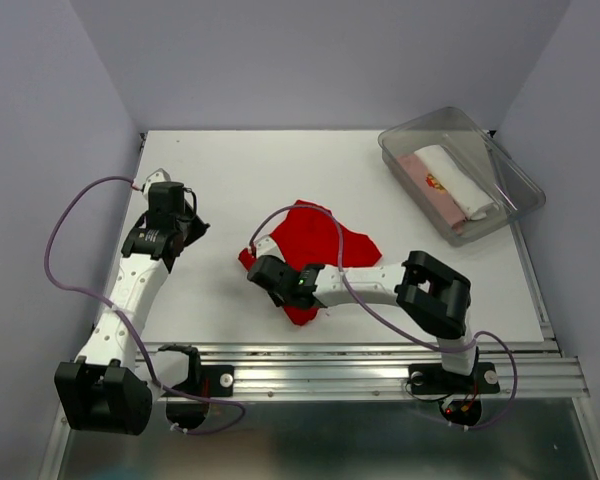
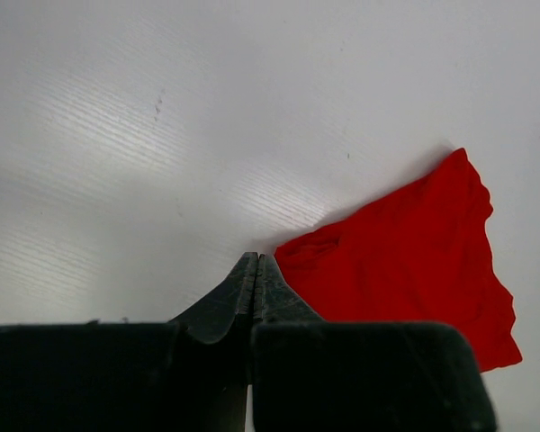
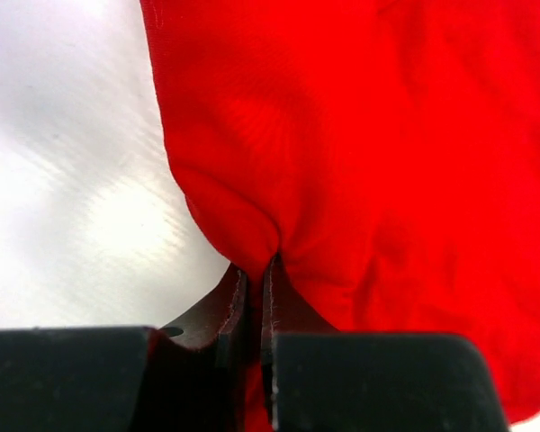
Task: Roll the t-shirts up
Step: Roll the T-shirt to the center of the board.
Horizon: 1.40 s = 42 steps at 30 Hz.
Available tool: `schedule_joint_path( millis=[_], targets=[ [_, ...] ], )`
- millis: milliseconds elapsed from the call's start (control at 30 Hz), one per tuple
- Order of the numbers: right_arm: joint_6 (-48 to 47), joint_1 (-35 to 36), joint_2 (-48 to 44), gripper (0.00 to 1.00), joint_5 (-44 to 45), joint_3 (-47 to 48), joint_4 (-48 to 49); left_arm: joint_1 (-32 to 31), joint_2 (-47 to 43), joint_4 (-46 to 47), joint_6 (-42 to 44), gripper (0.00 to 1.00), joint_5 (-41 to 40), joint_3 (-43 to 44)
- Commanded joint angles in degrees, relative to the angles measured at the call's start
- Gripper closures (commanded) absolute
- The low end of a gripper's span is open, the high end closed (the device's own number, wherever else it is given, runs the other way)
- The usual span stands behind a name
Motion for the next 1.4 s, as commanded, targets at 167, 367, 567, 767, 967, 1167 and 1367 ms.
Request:
schedule_joint_path(
  millis=[167,367,567,767,967,1167,1367],
  targets=[
    [9.2,-5.8,-7.2,0.99,-23.5,-7.3,9.6,0.2,-2.0,0.0,1.5,1.0,0.1,0.7],
    [13.0,-9.8,-9.4,0.99,-35.7,-11.0,15.7,0.2,-1.8,0.7,1.7,1.0,1.3,0.6],
    [17.7,-13.3,-11.3,0.99,-49.9,-15.6,24.3,0.2,-0.8,1.7,1.6,1.0,3.8,0.3],
    [20.9,-16.4,-9.4,0.99,-59.9,-18.2,31.6,-1.0,-2.5,1.8,2.8,1.0,5.5,0.2],
    [25.8,-18.7,-6.1,0.99,-69.7,-19.9,40.5,-1.7,-2.7,0.7,3.6,1.0,9.5,-1.5],
    [32.8,-19.9,-2.7,0.99,-77.0,-22.1,51.0,-2.9,0.0,-6.9,8.5,1.0,9.6,2.2],
    [35.1,-21.1,0.7,0.99,-78.8,-21.3,51.2,-4.1,-2.5,-9.1,7.8,1.0,9.7,-0.2]
  ],
)
